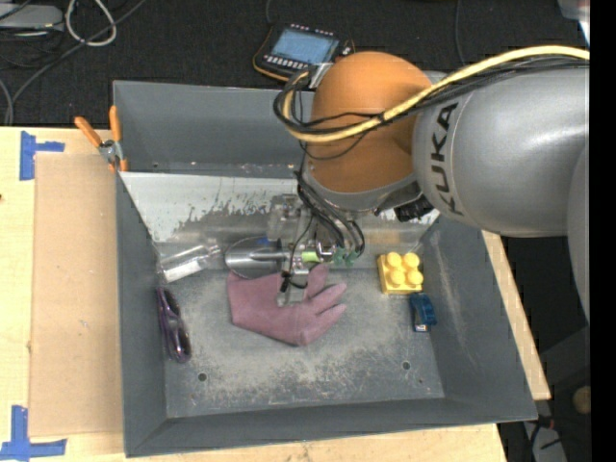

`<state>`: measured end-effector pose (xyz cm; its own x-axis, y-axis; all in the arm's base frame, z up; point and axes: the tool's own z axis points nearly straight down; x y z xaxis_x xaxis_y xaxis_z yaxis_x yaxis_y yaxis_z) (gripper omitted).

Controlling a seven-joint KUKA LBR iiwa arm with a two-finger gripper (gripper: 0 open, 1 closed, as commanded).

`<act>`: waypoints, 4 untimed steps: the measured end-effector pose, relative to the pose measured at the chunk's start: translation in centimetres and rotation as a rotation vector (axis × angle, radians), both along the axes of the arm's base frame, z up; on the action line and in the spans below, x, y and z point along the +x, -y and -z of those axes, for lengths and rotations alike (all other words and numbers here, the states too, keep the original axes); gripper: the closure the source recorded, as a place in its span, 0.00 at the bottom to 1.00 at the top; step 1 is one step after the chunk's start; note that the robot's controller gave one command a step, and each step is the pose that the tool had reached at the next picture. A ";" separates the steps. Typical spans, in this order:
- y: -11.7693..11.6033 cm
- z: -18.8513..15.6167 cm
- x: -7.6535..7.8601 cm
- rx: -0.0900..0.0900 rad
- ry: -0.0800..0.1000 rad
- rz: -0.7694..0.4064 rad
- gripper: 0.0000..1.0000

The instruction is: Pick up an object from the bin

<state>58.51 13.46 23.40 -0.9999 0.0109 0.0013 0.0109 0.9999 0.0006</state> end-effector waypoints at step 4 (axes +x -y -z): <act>-2.7 5.3 -5.2 0.002 0.009 -0.013 1.00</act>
Offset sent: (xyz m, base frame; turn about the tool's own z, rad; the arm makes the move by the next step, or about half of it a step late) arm -0.0329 -0.0043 -0.0677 -0.0337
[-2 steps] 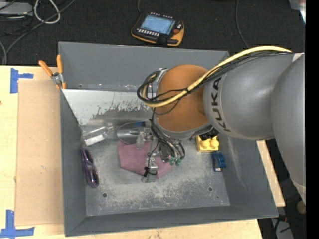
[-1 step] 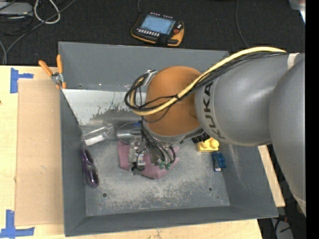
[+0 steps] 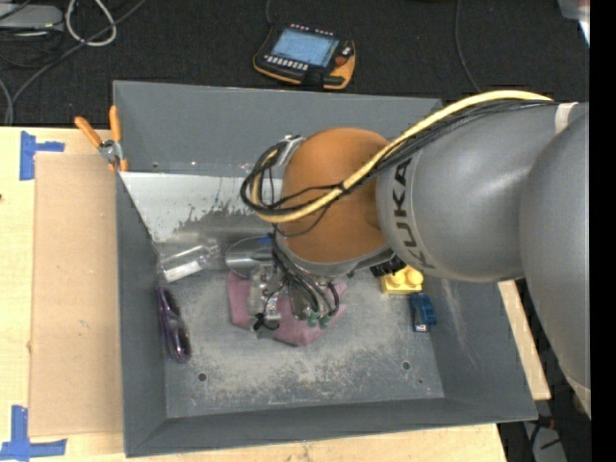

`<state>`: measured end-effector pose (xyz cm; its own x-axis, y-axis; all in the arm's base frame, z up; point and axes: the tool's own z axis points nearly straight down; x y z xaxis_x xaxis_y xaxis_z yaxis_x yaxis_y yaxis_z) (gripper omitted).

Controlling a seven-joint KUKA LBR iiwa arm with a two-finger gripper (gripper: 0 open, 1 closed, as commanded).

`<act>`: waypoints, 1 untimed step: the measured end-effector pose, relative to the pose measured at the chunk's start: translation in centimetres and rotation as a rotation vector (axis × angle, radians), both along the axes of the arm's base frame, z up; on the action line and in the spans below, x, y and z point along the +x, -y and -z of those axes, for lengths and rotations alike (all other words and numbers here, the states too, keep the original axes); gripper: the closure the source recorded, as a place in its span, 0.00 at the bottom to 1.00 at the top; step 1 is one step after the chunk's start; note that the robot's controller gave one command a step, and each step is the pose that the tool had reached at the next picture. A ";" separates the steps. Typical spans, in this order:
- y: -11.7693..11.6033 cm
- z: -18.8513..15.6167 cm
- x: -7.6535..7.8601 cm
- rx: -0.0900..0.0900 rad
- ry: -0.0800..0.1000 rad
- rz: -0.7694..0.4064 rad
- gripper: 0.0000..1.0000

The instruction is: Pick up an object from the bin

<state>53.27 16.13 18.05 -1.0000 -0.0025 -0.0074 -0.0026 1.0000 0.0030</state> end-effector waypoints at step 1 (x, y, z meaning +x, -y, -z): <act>-0.1 -4.5 2.0 0.002 0.005 0.011 1.00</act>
Offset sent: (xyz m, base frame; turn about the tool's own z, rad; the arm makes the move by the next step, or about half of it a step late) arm 0.0109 -0.0112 0.0137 -0.0093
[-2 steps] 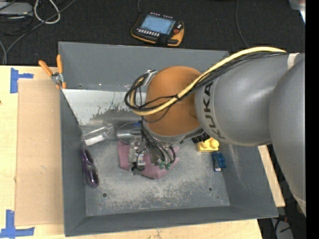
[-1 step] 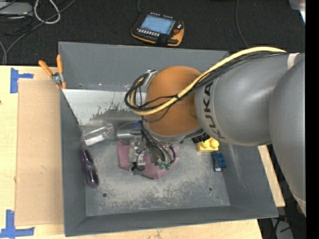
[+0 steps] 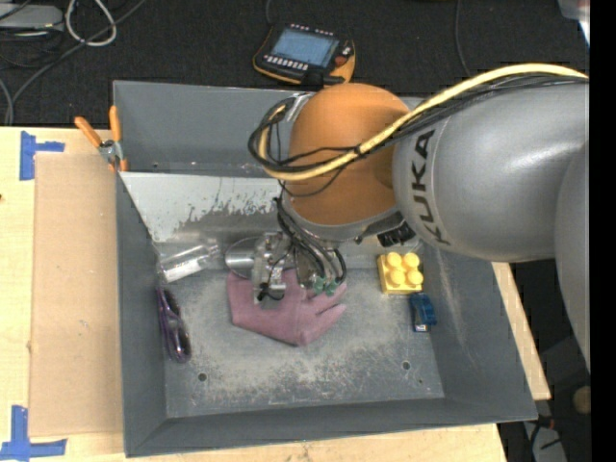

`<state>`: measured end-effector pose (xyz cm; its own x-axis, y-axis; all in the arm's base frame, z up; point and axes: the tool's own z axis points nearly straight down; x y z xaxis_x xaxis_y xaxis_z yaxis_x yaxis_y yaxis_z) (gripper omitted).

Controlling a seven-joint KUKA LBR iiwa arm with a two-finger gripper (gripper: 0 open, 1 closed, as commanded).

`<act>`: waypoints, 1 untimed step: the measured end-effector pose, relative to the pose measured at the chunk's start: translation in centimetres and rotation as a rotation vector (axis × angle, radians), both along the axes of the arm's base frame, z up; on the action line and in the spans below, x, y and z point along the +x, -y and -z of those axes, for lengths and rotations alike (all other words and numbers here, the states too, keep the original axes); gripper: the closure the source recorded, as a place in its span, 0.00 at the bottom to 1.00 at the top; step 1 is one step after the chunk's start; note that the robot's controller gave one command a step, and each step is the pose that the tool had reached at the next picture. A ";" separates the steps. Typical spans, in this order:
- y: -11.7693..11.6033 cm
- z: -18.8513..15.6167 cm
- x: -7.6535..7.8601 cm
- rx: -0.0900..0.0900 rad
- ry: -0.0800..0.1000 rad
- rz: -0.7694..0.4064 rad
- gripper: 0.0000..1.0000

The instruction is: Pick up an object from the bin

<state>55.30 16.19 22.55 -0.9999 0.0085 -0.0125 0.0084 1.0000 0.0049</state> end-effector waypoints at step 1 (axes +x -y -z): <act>0.4 1.2 -0.4 -0.001 -0.004 -0.007 1.00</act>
Offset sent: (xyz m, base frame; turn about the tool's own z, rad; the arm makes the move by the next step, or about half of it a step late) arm 0.0120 0.0174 -0.1035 -0.1209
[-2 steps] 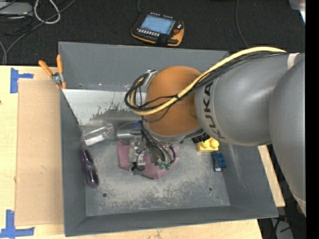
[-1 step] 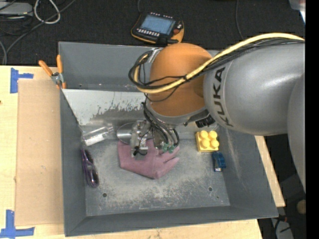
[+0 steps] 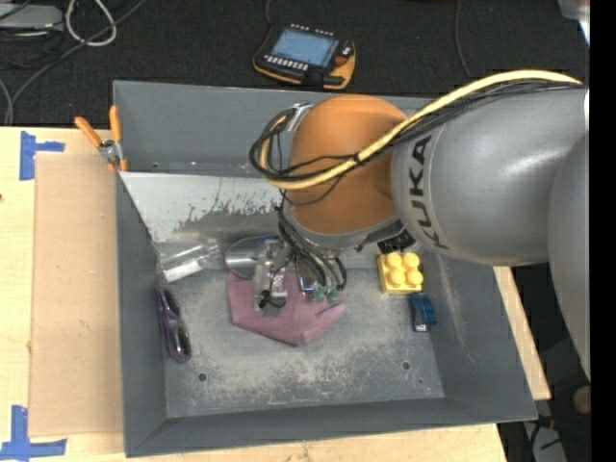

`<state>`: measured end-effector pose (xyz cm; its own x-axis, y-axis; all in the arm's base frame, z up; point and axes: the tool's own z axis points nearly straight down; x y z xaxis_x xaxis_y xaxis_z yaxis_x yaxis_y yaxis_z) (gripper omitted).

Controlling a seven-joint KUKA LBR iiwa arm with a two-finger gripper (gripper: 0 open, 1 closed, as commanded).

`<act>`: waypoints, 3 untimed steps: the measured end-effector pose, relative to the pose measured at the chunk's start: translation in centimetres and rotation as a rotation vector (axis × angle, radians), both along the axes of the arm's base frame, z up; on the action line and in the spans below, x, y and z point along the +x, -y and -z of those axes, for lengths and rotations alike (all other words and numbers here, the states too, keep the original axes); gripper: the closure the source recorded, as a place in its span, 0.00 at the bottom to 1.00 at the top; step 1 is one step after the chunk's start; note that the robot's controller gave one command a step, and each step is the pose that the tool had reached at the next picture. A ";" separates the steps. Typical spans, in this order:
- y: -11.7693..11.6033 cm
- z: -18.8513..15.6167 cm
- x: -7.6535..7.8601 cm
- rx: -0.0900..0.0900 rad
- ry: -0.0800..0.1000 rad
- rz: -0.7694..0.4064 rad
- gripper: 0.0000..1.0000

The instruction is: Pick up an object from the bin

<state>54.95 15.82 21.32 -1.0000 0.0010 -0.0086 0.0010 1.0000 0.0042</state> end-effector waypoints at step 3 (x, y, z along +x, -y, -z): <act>-2.0 12.6 -1.1 -0.002 -0.008 -0.222 1.00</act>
Offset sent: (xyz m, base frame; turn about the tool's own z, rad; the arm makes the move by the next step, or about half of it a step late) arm 0.0105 0.0074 0.1001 0.0080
